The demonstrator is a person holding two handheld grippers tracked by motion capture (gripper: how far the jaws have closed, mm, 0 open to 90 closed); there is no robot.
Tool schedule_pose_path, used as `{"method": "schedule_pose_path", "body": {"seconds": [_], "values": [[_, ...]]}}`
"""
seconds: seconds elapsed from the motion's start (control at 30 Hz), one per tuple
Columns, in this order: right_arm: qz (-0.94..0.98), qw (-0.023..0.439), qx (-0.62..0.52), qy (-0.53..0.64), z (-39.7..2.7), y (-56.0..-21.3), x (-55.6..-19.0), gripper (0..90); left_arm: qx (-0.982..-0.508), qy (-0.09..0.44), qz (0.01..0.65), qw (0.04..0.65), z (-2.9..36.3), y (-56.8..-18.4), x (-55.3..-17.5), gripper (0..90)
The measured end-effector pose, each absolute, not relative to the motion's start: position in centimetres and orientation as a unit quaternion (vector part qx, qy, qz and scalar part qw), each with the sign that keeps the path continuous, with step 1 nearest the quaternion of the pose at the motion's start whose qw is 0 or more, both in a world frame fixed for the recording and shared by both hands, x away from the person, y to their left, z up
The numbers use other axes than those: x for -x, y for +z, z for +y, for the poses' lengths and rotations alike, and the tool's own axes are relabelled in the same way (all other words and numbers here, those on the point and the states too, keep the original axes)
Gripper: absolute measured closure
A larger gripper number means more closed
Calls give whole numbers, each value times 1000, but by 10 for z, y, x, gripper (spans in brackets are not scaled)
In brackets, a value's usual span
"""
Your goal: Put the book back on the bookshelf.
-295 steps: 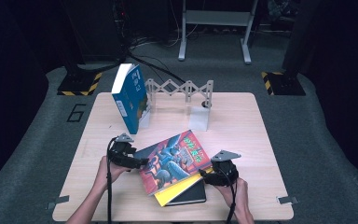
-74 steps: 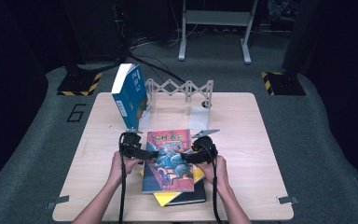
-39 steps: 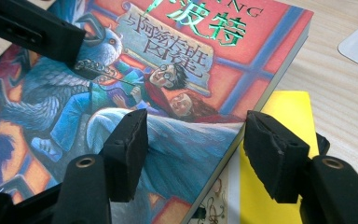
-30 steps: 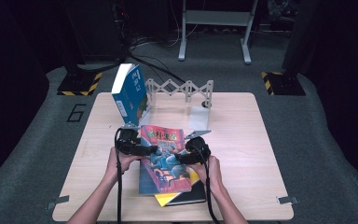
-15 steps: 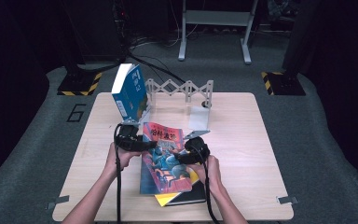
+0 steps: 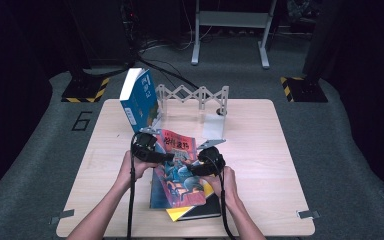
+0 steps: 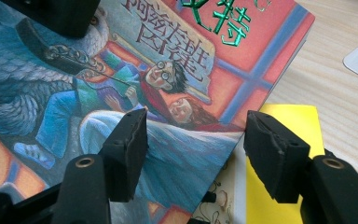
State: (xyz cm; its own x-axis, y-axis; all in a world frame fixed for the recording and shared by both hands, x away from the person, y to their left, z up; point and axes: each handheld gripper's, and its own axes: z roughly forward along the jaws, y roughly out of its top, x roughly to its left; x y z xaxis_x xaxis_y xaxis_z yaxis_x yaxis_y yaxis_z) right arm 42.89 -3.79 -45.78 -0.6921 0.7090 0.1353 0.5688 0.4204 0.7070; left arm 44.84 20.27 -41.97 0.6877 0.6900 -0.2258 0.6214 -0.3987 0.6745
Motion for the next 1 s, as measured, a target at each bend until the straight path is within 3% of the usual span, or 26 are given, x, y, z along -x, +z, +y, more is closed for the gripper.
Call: {"method": "schedule_pose_path", "body": {"seconds": [0.13, 0.23, 0.43, 0.7, 0.73, 0.8, 1.0], "values": [[838, 94, -377, 383, -38, -458, -429, 393, -842, 61, 386, 372, 201, -417, -452, 423], [838, 96, -375, 383, -38, -458, -429, 393, -838, 49, 391, 378, 205, -417, -458, 431], [839, 102, -374, 382, -36, -458, -428, 394, -838, 38, 385, 384, 206, -414, -467, 475], [834, 97, -380, 389, -41, -459, -428, 393, -834, 32, 393, 387, 208, -414, -465, 604], [832, 97, -379, 393, -44, -460, -427, 380, -835, 34, 393, 384, 208, -415, -465, 612], [823, 101, -399, 391, -52, -462, -423, 260, -827, 27, 405, 389, 210, -419, -465, 619], [784, 105, -456, 409, -113, -467, -415, 140, -815, 33, 417, 402, 215, -417, -459, 636]]}}
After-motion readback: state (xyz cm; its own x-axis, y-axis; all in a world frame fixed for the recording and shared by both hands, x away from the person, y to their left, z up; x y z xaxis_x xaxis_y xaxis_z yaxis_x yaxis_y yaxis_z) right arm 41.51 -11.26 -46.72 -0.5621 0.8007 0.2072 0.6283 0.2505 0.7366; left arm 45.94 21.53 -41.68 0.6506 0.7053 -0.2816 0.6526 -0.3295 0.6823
